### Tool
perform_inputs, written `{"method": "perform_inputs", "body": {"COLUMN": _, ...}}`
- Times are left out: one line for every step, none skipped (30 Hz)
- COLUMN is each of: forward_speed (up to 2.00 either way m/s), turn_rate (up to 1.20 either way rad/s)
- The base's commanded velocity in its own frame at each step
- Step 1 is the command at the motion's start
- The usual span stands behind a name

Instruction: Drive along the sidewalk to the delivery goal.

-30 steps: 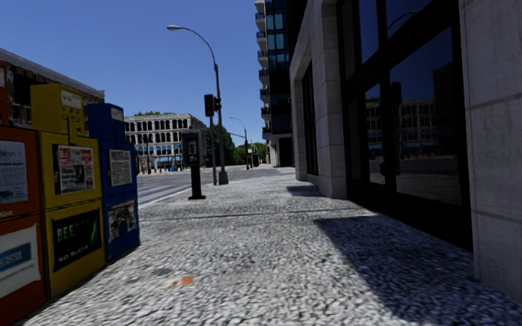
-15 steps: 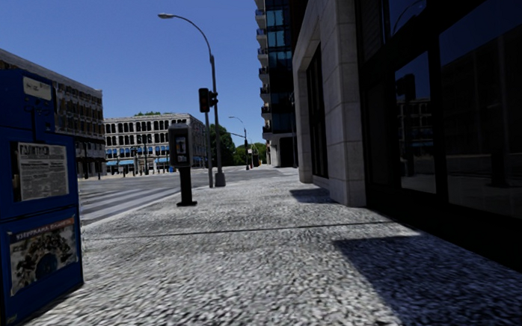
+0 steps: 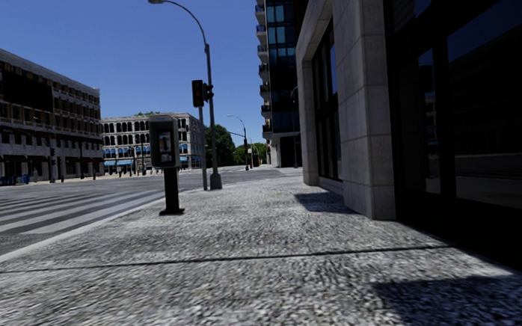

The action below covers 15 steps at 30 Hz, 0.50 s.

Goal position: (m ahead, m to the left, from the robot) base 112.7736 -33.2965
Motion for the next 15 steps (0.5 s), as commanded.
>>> {"method": "perform_inputs", "body": {"forward_speed": 2.00, "turn_rate": 0.00}}
{"method": "perform_inputs", "body": {"forward_speed": 2.00, "turn_rate": 0.00}}
{"method": "perform_inputs", "body": {"forward_speed": 2.00, "turn_rate": 0.00}}
{"method": "perform_inputs", "body": {"forward_speed": 2.00, "turn_rate": 0.00}}
{"method": "perform_inputs", "body": {"forward_speed": 2.00, "turn_rate": 0.00}}
{"method": "perform_inputs", "body": {"forward_speed": 2.00, "turn_rate": 0.00}}
{"method": "perform_inputs", "body": {"forward_speed": 2.00, "turn_rate": 0.00}}
{"method": "perform_inputs", "body": {"forward_speed": 2.00, "turn_rate": 0.00}}
{"method": "perform_inputs", "body": {"forward_speed": 2.00, "turn_rate": 0.00}}
{"method": "perform_inputs", "body": {"forward_speed": 2.00, "turn_rate": 0.00}}
{"method": "perform_inputs", "body": {"forward_speed": 2.00, "turn_rate": 0.00}}
{"method": "perform_inputs", "body": {"forward_speed": 2.00, "turn_rate": 0.00}}
{"method": "perform_inputs", "body": {"forward_speed": 2.00, "turn_rate": 0.00}}
{"method": "perform_inputs", "body": {"forward_speed": 2.00, "turn_rate": 0.00}}
{"method": "perform_inputs", "body": {"forward_speed": 2.00, "turn_rate": 0.00}}
